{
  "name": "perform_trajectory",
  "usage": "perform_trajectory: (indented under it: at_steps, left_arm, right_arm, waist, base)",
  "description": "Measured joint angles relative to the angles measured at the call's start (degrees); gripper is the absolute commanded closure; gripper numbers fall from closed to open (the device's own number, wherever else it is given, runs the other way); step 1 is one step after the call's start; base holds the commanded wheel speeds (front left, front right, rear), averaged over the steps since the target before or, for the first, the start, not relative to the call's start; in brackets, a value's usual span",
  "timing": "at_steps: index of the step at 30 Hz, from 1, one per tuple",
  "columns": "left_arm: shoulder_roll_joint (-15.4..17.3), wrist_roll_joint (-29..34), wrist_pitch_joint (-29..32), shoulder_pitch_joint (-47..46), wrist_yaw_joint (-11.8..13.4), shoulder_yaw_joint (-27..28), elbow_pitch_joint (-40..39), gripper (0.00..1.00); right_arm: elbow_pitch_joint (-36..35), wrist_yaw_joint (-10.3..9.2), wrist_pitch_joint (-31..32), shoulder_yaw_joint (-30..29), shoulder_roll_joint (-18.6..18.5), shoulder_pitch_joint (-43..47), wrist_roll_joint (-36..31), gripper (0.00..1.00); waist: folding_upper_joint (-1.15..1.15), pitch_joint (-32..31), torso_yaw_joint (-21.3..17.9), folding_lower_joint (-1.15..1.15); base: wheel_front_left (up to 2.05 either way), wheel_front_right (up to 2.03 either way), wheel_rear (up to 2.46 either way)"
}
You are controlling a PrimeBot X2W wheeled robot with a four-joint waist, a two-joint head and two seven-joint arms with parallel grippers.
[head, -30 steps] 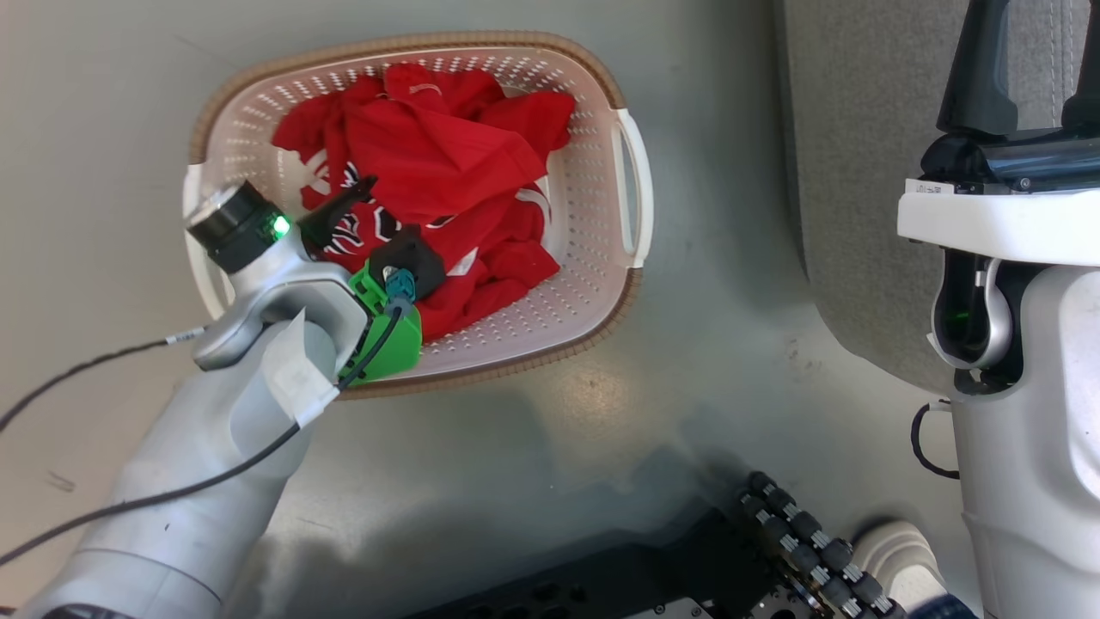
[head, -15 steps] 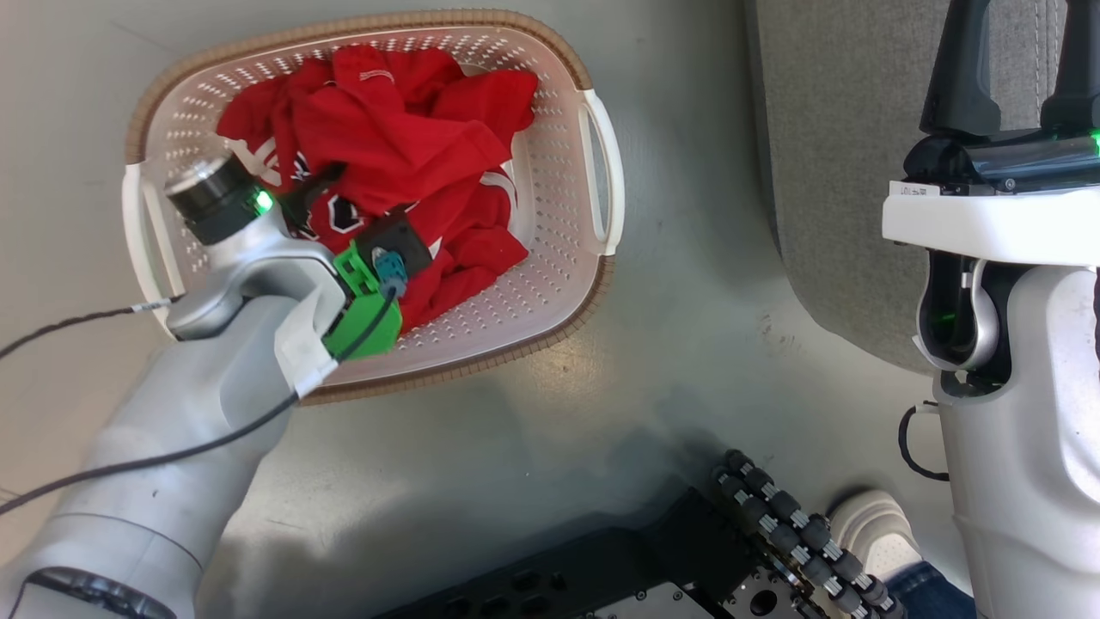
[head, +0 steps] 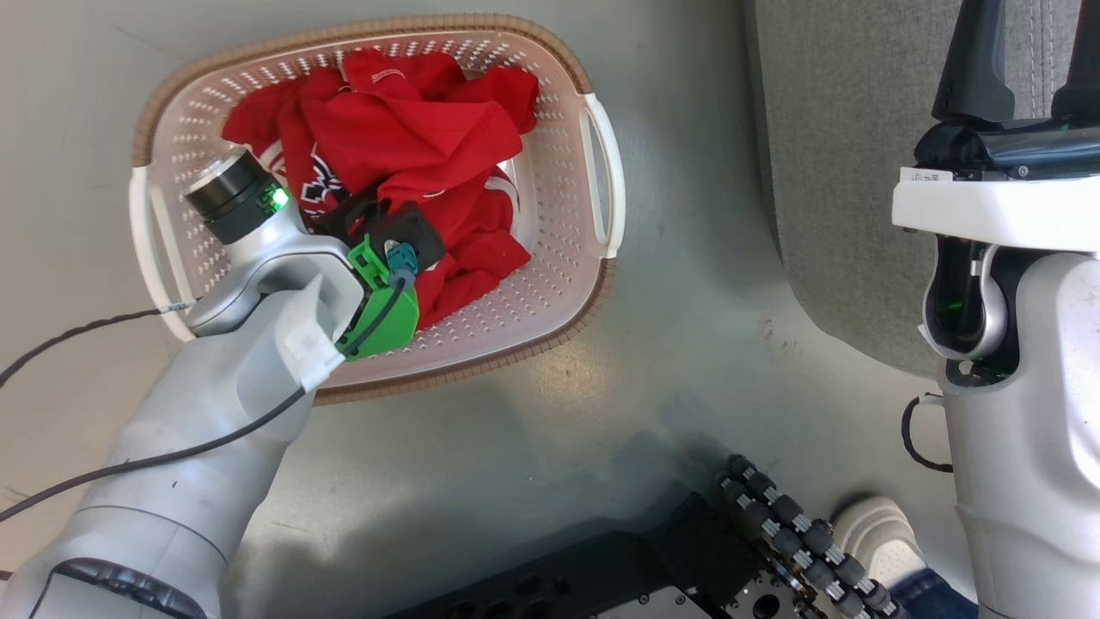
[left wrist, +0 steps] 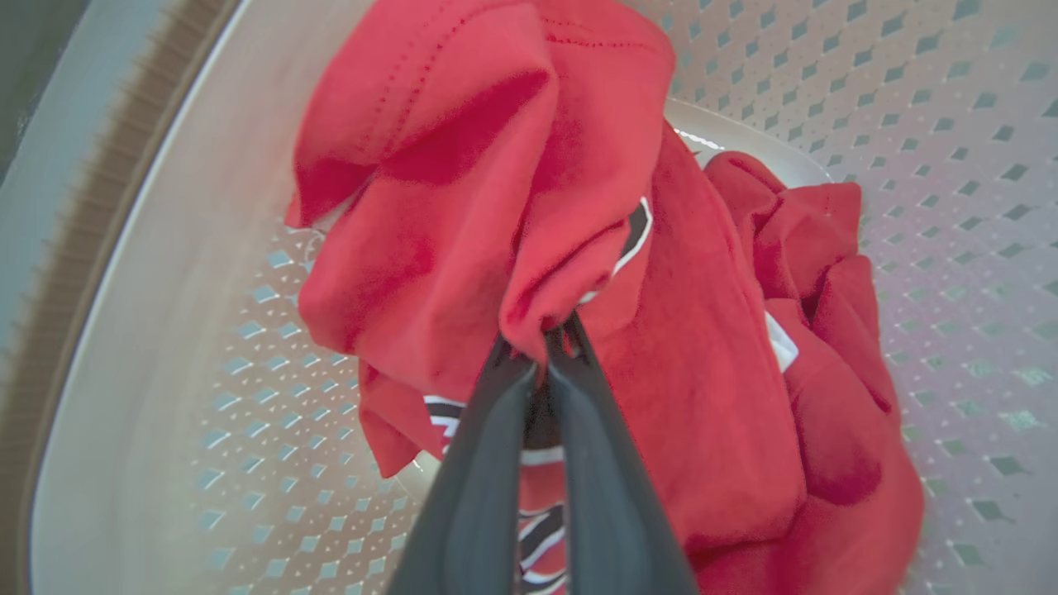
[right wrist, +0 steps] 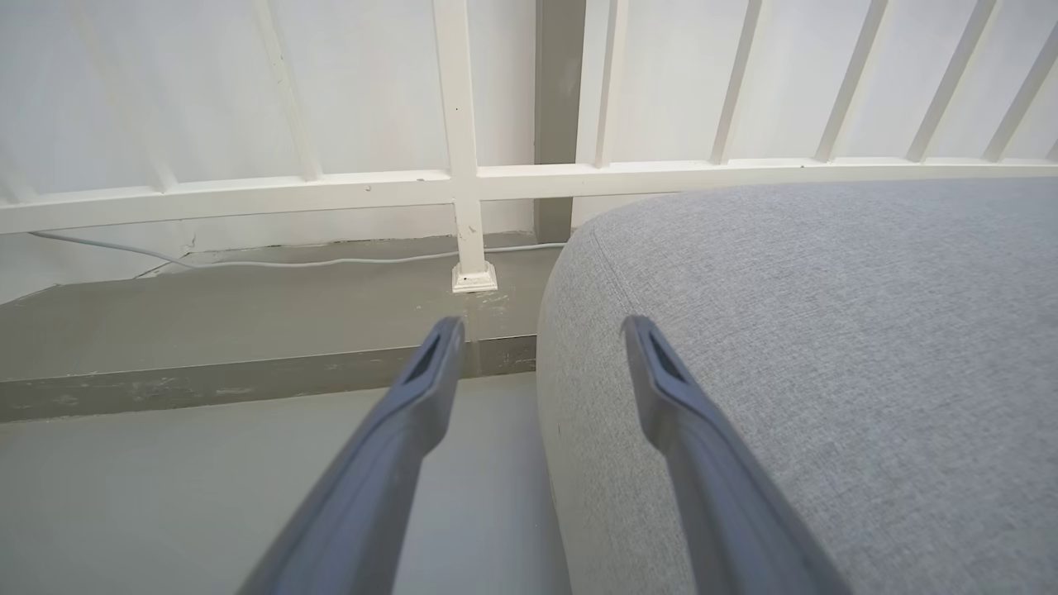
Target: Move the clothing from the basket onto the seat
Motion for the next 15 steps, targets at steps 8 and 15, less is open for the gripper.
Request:
perform_trajectory:
  at_steps: [8,15]
  left_arm:
    - [-1.0,-4.9,-3.2,0.1,0.0,3.2,0.2,1.00]
    - [-2.0,-8.7,-4.4,1.1,0.0,5.1,-0.5,1.00]
  right_arm:
    - [2.7,-0.34,0.0,-1.3,0.0,0.0,-0.1,0.00]
    - [6.1,-0.34,0.0,-3.1,0.0,0.5,-1.9,0.00]
  waist:
    - [0.00,-2.7,1.3,0.00]
    - [0.00,-6.4,3.0,0.00]
  base:
    - [0.00,0.00,0.00]
    - [0.00,0.00,0.00]
